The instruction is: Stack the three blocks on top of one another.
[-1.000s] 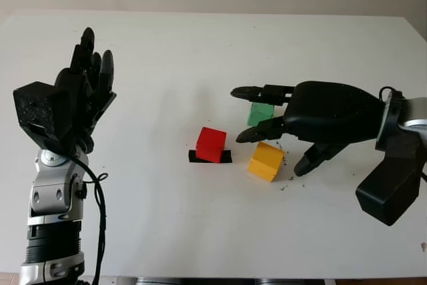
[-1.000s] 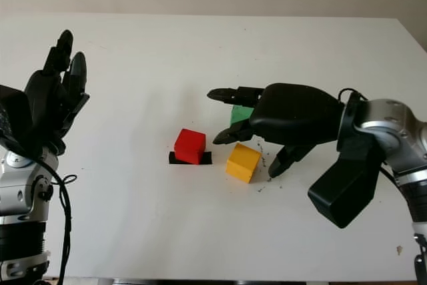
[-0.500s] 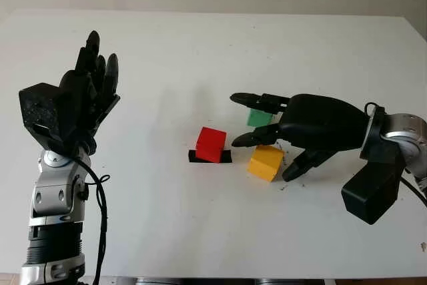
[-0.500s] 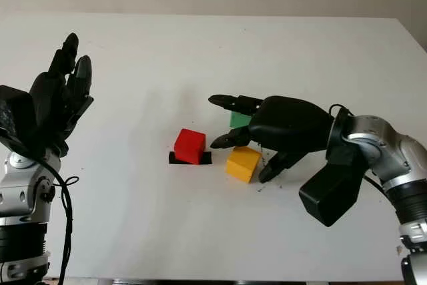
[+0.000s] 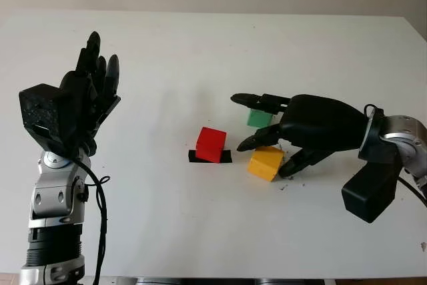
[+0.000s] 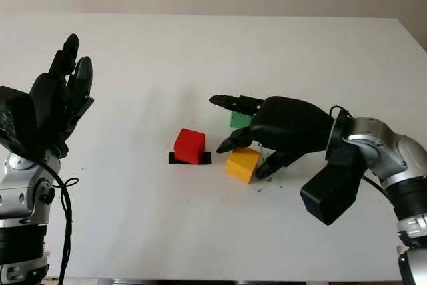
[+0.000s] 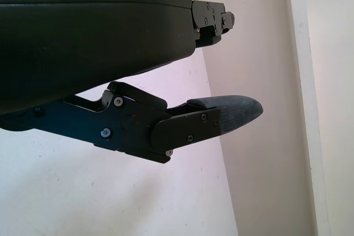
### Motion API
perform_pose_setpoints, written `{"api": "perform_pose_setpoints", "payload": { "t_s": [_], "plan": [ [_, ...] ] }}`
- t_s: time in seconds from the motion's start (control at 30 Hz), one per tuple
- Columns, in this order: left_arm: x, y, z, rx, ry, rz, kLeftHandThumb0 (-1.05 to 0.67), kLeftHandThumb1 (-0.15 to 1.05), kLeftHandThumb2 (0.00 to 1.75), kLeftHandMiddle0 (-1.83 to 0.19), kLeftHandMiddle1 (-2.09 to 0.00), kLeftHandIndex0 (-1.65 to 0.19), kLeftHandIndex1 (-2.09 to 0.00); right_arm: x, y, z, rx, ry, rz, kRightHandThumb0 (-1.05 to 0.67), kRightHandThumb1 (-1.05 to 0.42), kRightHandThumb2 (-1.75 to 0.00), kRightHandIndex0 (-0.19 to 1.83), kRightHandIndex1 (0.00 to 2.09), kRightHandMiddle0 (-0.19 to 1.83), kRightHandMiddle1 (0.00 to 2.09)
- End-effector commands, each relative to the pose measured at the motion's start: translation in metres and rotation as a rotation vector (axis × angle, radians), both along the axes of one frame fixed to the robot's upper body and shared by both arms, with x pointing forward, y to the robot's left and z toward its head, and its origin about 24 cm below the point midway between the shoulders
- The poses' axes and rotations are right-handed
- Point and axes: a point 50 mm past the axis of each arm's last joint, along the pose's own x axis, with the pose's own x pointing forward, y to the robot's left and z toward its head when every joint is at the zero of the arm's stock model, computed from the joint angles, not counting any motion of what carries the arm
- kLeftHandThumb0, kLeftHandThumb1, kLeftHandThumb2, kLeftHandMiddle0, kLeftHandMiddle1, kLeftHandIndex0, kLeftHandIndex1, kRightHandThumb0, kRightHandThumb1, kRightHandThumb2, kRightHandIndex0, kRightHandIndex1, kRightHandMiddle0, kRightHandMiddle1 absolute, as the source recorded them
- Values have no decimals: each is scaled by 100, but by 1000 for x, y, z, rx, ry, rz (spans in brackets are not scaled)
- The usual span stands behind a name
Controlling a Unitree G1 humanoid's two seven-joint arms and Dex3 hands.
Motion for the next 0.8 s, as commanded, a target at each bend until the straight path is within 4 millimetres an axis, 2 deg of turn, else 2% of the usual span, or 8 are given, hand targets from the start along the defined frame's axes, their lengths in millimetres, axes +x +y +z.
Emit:
{"api": "perform_pose_setpoints", "payload": {
  "t_s": [0.0, 0.3, 0.47, 0.63, 0.77],
  "plan": [
    [-2, 1, 3, 13, -10, -1, -64, 105, 59, 9, -5, 8, -6, 2, 1, 6, 6, -28, 11, -42, -95, -6, 8, 6, 37, 141],
    [-2, 0, 2, 4, -8, 2, -64, 105, 59, 8, -6, 8, -6, 3, 0, 12, 6, -46, 14, -44, -97, -6, 11, 7, 34, 143],
    [-1, 0, 2, 11, -9, -1, -64, 105, 60, 7, -6, 7, -6, 6, 1, 20, 86, -49, 11, -42, -98, -6, 14, 7, 32, 141],
    [-1, -1, 1, 12, -7, 0, -63, 105, 60, 7, -6, 7, -6, 13, 8, 38, 125, -70, 13, -44, -96, -5, 16, 7, 38, 131],
    [-1, -2, 1, 3, -5, 1, -63, 105, 59, 7, -5, 7, -6, 22, 21, 57, 140, -85, 38, -45, -99, -6, 14, 5, 40, 131]
  ]
}}
